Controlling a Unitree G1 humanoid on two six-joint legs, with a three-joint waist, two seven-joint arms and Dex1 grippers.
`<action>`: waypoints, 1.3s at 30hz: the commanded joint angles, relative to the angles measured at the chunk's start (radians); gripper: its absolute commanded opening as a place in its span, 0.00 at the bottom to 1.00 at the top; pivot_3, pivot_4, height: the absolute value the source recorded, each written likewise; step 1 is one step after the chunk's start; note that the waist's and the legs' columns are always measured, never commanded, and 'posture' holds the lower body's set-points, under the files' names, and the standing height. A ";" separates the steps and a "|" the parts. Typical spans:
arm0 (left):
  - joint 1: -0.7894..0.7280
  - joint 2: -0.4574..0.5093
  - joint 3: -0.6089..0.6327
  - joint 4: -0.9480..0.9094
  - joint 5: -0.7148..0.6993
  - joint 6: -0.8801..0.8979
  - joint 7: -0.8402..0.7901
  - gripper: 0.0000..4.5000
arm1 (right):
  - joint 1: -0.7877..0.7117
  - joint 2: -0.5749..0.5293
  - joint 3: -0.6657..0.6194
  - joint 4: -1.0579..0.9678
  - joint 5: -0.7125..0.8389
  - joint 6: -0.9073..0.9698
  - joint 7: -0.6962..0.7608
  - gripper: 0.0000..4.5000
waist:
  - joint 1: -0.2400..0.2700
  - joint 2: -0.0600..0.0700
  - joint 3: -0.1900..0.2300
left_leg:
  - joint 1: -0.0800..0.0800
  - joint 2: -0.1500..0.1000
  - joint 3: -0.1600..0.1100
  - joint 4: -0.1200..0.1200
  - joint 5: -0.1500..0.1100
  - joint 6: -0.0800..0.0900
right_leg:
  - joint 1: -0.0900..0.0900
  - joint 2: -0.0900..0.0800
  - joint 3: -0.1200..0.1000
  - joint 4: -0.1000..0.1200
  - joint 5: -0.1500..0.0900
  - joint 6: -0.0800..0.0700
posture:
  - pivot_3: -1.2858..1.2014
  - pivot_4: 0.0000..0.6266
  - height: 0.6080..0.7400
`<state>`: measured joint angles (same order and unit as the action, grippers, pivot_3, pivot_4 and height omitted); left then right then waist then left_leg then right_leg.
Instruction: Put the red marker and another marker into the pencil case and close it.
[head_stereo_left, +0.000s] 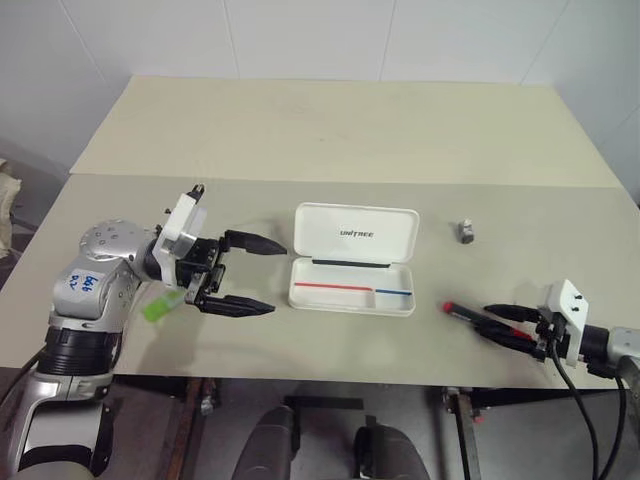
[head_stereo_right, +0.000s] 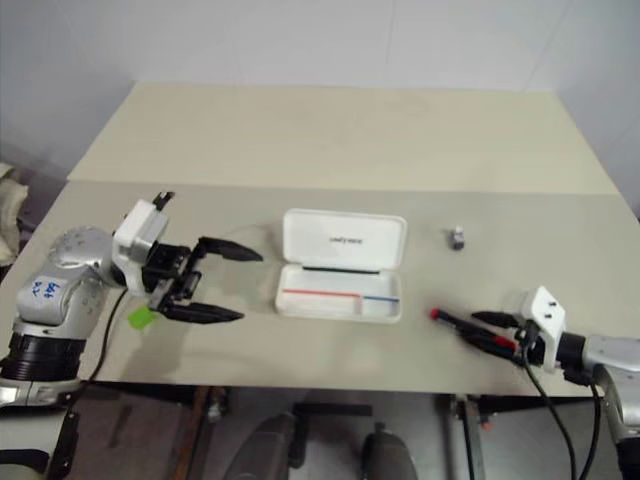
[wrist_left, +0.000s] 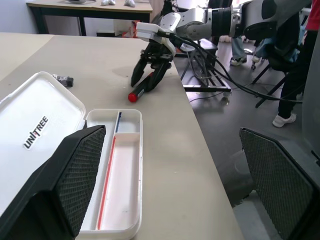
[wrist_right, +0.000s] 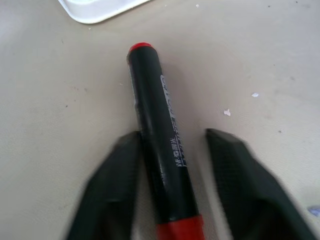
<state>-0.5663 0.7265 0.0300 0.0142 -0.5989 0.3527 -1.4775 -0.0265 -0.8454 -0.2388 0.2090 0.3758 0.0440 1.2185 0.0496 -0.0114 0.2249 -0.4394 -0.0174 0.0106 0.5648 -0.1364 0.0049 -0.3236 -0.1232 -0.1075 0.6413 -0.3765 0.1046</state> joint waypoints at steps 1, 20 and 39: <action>-0.007 0.017 0.032 -0.014 -0.004 -0.018 0.003 1.00 | 0.009 0.010 0.010 -0.013 0.005 -0.013 0.017 0.14 | -0.001 0.000 0.000 | 0.000 0.000 0.000 0.000 0.000 0.000 | 0.000 0.001 0.000 0.000 0.000 0.000 | 0.52 0.24 1.00; 0.002 0.020 0.070 0.071 0.024 -0.098 0.047 1.00 | -0.283 -0.037 0.063 -0.261 0.095 0.175 0.006 0.13 | -0.026 0.003 0.002 | 0.000 0.015 0.005 0.000 -0.002 -0.003 | -0.003 0.009 0.005 -0.007 0.008 -0.008 | 0.52 0.24 1.00; 0.168 0.064 0.143 0.017 0.059 -0.158 0.120 1.00 | -0.699 0.398 0.467 0.130 -0.138 0.009 0.035 0.13 | -0.040 0.001 0.001 | -0.001 0.016 0.024 0.000 0.001 0.000 | -0.019 0.013 0.025 0.005 0.008 -0.006 | 0.52 0.24 1.00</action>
<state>-0.4044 0.7676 0.1403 0.0649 -0.5420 0.2135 -1.3703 -0.7042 -0.4547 0.2303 0.3244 0.2474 0.0910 1.2424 0.0098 -0.0104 0.2259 -0.4407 -0.0016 0.0352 0.5645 -0.1369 0.0028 -0.3429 -0.1105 -0.0821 0.6462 -0.3680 0.0984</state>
